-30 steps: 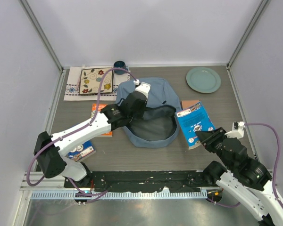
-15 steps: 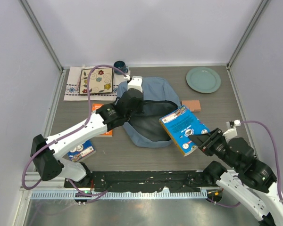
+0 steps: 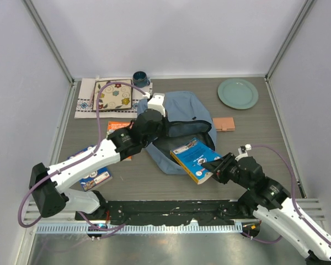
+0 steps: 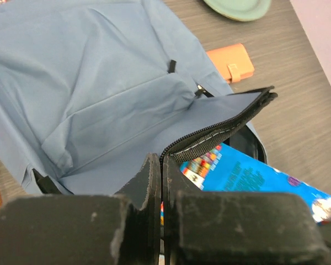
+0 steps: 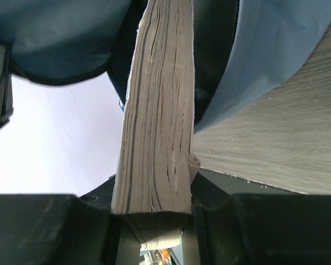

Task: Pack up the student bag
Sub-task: Place the book in the student bag.

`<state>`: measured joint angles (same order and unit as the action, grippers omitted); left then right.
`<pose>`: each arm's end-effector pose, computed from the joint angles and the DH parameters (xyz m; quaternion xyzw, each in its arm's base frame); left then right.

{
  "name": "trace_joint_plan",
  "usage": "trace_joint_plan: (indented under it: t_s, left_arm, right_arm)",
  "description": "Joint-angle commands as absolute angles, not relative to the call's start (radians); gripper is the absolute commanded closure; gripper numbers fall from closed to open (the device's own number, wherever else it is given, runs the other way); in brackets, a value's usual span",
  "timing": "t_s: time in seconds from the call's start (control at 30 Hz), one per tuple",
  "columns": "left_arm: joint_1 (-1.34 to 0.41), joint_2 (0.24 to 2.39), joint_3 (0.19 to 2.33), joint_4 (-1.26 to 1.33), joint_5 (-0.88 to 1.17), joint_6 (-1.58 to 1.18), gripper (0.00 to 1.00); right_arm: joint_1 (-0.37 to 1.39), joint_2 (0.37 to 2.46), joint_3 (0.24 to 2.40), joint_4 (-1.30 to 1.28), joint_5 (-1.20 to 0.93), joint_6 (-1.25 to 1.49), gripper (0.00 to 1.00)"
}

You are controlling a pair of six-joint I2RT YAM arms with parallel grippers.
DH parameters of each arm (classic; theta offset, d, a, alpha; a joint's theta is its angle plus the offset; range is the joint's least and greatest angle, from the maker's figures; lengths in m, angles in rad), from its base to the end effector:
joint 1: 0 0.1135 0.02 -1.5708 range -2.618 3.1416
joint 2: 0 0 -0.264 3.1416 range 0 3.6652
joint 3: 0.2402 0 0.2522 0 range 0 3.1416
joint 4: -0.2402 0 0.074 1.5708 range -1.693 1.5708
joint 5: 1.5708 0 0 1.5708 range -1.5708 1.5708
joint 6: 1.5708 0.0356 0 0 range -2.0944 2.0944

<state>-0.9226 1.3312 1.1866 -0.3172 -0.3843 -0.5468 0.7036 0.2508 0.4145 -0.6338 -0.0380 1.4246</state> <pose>0.1943 -0.2344 0.3464 0.0571 0.8386 -0.2260 0.4923 0.0707 0.0618 0.2285 0.2913 0.8009 0.4651 0.2396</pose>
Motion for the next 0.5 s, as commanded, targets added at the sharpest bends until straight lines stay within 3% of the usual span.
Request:
trace_joint_plan:
  t_s: [0.0,0.47]
  left_arm:
    - [-0.939,1.243,1.121,-0.120,-0.304,-0.528,1.00]
    - [-0.953,1.111,0.948,0.087,-0.163,-0.480,1.00]
  right_arm:
    - [0.703,0.325,0.387,-0.298,-0.005,1.517,0.99]
    - [0.701,0.598,0.239,0.216,0.141,1.588,0.99]
